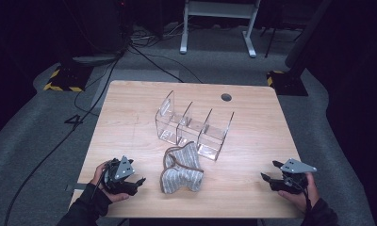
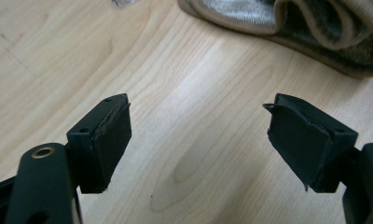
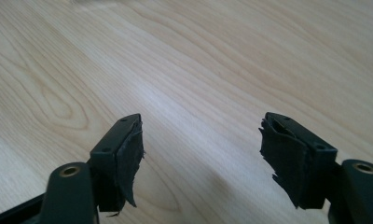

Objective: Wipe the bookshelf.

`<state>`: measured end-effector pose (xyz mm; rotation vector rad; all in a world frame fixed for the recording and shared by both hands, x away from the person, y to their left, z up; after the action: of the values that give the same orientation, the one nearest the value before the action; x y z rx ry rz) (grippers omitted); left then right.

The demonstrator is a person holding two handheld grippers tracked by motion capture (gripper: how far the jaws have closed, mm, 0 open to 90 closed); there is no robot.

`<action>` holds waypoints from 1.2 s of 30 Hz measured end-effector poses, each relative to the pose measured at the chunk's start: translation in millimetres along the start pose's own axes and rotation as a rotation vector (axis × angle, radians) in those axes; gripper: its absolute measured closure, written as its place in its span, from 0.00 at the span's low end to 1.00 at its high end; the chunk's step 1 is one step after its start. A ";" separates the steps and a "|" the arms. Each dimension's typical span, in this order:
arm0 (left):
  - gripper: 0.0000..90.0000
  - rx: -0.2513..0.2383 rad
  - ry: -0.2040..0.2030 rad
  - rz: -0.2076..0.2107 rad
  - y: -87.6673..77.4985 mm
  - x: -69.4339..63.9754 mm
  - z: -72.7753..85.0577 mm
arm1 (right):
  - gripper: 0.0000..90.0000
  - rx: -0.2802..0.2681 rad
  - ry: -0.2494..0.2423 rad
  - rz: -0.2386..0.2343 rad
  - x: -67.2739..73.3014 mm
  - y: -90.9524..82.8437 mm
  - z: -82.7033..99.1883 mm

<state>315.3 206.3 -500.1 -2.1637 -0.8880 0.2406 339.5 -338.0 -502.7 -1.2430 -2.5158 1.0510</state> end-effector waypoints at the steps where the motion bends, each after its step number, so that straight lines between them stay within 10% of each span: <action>1: 0.24 0.000 0.000 0.000 0.0 0.0 0.0 | 0.33 -0.002 0.015 -0.002 -1.6 -0.3 2.8; 16: 0.22 -0.004 -0.153 0.049 3.2 13.6 35.9 | 0.30 0.018 0.172 -0.012 -16.7 2.2 30.2; 36: 0.22 -0.002 -0.165 0.035 2.7 13.4 36.5 | 0.29 0.022 0.184 -0.003 -19.4 2.2 31.1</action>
<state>311.0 235.4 -525.7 -2.1861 -0.9426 0.4417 340.7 -367.9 -524.0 -1.2665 -2.3619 0.9154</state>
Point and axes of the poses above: each handheld gripper's, and its own axes: y roughly forward along the jaws, z roughly out of its underside, x roughly to its left, the point moved 3 cm from there along y, roughly forward along the jaws, and after that the axes turned 2 degrees about -y, right-handed, at the moved point
